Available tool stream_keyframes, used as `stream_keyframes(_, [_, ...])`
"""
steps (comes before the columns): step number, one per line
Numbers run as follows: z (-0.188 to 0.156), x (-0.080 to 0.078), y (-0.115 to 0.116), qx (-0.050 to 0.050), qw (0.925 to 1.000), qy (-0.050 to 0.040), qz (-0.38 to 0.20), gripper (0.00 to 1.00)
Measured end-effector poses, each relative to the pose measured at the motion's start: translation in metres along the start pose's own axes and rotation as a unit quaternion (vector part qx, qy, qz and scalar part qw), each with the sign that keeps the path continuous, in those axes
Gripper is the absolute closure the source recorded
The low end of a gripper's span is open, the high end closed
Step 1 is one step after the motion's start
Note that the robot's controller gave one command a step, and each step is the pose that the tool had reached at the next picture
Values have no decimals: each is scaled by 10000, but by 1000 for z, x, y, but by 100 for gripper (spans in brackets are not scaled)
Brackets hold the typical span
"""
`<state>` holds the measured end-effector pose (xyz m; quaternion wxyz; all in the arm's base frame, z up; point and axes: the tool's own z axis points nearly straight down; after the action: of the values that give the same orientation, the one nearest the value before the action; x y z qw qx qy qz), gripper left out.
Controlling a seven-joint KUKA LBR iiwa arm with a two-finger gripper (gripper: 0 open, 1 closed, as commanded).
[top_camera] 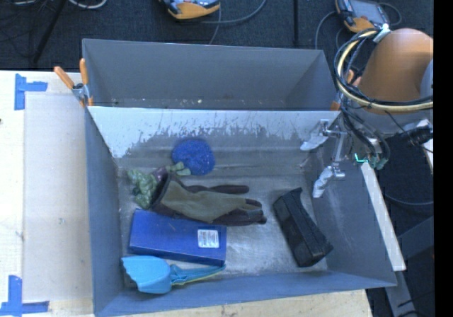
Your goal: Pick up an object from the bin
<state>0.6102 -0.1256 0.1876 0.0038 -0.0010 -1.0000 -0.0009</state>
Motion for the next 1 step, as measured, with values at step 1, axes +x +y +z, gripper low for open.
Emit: stream_keyframes(1, [-5, -2, 0, 7, 10000, -37, -15, 0])
